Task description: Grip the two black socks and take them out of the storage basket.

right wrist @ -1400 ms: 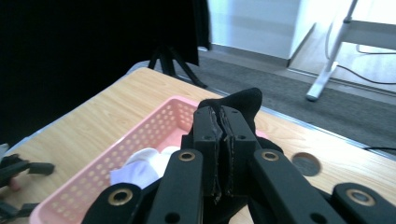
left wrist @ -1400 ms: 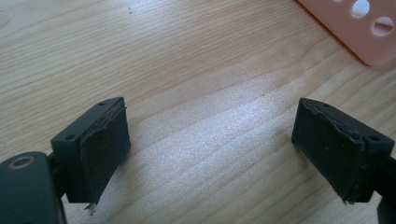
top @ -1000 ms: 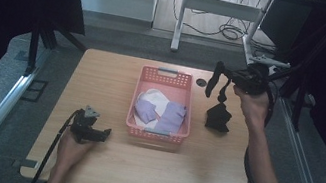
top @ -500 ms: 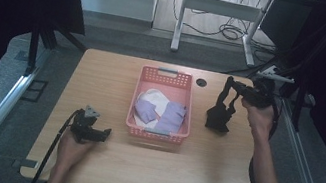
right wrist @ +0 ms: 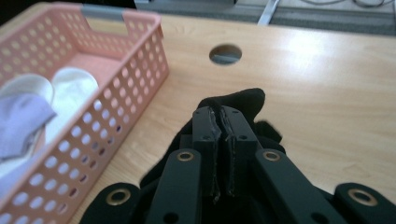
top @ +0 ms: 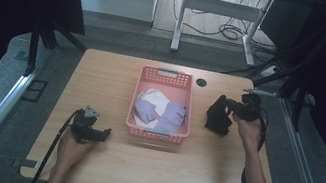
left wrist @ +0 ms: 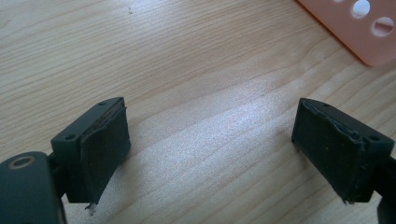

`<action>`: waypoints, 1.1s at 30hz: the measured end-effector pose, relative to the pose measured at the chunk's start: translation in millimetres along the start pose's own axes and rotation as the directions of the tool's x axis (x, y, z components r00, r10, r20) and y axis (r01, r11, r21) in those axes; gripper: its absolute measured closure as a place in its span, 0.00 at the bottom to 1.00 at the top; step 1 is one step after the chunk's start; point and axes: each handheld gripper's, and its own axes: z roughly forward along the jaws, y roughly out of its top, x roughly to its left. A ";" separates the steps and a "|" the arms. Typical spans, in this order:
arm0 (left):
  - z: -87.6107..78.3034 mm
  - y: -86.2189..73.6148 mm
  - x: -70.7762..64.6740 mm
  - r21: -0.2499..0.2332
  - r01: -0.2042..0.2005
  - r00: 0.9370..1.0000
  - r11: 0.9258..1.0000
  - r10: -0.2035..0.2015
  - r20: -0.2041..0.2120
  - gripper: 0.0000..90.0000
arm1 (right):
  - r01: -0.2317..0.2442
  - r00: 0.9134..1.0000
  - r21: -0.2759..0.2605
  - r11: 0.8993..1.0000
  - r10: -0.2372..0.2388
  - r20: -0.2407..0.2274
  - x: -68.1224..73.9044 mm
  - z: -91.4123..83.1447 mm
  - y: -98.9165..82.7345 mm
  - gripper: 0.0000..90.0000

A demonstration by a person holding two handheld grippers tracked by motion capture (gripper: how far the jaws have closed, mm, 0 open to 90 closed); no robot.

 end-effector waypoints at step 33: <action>0.0 0.2 0.1 0.002 0.000 1.000 1.000 0.000 -0.001 0.12 | 0.044 0.998 0.016 0.999 -0.043 -0.052 7.5 -13.1 -9.7 0.37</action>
